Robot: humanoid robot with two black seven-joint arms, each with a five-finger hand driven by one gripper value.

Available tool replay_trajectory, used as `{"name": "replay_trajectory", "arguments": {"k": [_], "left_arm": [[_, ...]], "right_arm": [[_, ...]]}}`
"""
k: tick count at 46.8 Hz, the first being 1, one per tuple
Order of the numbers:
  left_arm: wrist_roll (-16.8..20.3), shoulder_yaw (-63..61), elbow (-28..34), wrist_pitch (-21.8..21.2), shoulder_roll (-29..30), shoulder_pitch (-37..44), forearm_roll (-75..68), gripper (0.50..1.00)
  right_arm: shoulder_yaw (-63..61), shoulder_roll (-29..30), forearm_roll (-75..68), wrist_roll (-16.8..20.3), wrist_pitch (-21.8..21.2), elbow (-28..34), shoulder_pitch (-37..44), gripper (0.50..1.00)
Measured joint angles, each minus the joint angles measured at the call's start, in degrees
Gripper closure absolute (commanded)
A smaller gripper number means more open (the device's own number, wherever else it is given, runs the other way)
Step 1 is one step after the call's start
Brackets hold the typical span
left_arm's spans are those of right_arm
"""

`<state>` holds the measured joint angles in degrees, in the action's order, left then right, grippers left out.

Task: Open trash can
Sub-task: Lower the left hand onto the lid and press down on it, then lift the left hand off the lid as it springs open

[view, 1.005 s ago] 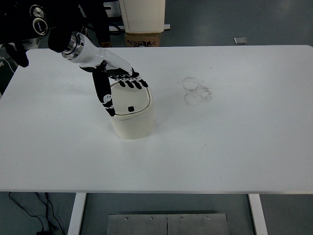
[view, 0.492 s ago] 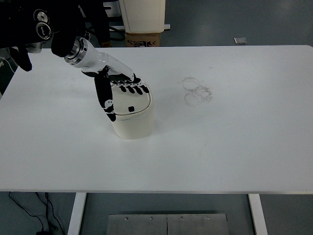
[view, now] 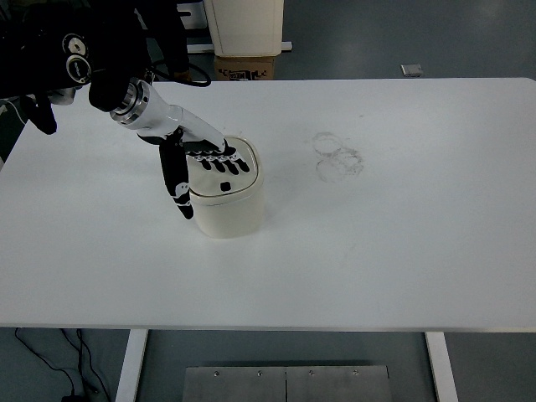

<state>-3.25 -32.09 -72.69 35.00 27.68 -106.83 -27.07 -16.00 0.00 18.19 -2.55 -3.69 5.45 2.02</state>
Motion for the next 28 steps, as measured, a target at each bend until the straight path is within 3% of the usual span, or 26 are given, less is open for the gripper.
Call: {"name": "replay_trajectory", "arguments": {"k": [28], "left_arm": [[-0.9, 0.1, 0.0, 0.0, -0.2, 1.2, -0.7, 0.5]], "right_arm": [[0.0, 0.0, 0.0, 0.0, 0.0, 0.0, 0.0, 0.509]]}}
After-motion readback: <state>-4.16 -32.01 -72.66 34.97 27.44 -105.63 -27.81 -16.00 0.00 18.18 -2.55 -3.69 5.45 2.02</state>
